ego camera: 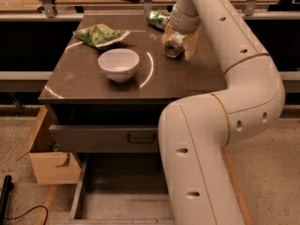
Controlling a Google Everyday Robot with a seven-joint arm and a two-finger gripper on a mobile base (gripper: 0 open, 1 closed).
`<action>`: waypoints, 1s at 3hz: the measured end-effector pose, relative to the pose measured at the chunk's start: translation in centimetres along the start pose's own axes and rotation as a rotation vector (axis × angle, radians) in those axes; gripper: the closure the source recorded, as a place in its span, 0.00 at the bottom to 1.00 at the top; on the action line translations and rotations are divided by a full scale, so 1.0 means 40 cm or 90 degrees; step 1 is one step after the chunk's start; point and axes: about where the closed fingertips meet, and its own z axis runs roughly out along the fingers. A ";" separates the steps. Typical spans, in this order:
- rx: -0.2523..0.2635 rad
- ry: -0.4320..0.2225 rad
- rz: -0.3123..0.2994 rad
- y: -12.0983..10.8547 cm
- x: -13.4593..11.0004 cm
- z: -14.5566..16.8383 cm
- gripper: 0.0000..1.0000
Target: Place 7up can into middle drawer
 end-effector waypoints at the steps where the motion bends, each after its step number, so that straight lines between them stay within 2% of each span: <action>1: -0.001 -0.003 0.002 0.005 0.000 -0.002 0.69; 2: -0.002 -0.006 0.004 0.014 0.001 -0.004 0.91; 3: 0.002 -0.007 0.019 0.031 0.007 -0.028 0.88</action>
Offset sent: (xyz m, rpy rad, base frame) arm 0.0372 -0.0366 0.0496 -0.0276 0.1415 0.0000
